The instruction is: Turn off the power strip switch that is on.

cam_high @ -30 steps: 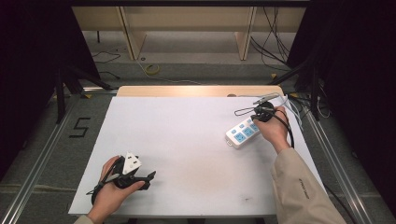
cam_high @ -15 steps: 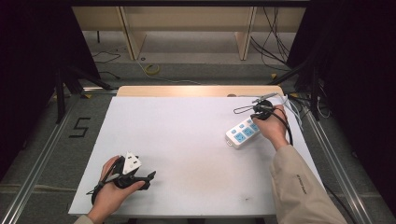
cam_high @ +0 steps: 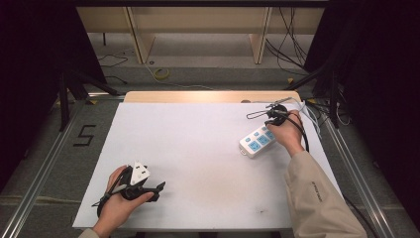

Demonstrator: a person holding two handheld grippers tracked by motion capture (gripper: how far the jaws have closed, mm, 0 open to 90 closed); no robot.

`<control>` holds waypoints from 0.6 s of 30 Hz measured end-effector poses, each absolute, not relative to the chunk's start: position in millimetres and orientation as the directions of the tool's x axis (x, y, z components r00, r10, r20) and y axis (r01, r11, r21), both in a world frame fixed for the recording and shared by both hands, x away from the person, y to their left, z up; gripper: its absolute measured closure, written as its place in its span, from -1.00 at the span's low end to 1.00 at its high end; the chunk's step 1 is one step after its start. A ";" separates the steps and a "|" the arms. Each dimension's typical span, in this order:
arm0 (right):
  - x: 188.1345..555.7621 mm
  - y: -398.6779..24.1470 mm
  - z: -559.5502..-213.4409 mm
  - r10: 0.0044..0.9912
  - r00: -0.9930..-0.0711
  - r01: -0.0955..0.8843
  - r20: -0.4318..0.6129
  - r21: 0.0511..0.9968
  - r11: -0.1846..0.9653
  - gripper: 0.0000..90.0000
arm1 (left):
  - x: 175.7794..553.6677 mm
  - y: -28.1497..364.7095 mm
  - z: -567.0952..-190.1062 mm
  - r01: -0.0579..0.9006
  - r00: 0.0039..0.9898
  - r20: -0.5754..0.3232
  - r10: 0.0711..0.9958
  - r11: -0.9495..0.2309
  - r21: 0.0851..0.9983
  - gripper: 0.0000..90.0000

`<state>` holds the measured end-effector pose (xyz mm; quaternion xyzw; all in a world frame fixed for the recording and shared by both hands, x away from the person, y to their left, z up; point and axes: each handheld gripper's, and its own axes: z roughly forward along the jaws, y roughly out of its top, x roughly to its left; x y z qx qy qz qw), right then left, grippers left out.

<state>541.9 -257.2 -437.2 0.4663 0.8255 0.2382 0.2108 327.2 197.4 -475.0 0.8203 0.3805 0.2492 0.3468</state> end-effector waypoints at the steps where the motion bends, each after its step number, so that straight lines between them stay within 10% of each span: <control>1: 542.5 -257.1 -437.3 0.870 -0.477 0.670 -0.125 0.588 0.452 1.00 | 327.0 197.1 -475.1 0.453 0.584 0.141 0.799 -0.465 0.760 -0.63; 18: 547.7 -254.5 -441.5 0.872 -0.477 0.689 -0.109 0.569 0.448 1.00 | 327.2 197.1 -475.3 0.453 0.586 0.142 0.798 -0.468 0.759 -0.63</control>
